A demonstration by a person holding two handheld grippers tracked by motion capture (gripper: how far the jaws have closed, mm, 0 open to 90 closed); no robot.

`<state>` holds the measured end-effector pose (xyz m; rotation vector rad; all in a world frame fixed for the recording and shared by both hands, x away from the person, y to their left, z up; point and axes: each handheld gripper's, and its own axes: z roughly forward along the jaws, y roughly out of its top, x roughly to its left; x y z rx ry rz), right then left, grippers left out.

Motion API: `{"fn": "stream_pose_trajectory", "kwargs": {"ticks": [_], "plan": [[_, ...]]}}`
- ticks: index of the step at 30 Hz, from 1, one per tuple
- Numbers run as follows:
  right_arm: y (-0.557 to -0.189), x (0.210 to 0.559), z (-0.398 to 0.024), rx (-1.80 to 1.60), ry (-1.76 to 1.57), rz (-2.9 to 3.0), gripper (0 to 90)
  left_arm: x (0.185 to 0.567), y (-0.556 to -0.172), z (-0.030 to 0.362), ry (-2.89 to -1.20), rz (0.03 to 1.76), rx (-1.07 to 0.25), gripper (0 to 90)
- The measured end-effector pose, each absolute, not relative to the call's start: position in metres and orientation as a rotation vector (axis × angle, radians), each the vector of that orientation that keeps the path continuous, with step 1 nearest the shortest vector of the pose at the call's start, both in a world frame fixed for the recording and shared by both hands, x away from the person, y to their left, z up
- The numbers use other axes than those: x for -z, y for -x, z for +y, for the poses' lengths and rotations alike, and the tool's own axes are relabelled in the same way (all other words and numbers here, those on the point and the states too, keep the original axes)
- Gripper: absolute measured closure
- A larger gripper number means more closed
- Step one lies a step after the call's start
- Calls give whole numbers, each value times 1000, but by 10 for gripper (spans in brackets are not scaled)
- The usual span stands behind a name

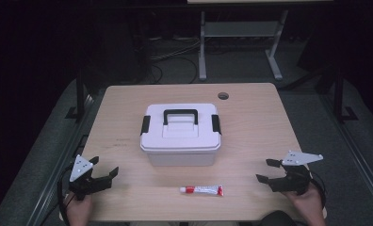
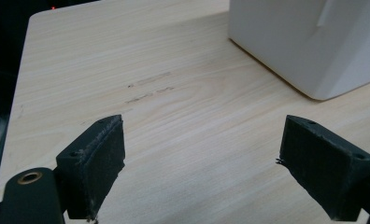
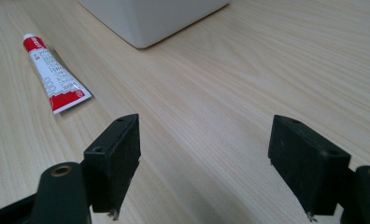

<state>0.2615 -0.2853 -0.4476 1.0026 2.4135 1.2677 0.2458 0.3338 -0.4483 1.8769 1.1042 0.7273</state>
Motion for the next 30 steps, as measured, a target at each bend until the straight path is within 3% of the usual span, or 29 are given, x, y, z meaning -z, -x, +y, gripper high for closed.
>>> {"fn": "stream_pose_trajectory", "kwargs": {"ticks": [13,30], "plan": [[-264,445,-275,-1234,-970,2465,238,449,-243,339,-1879,1094,-697,134],[-296,404,-273,-1125,-881,2629,218,449,-242,342,-1880,1089,-686,134]]}}
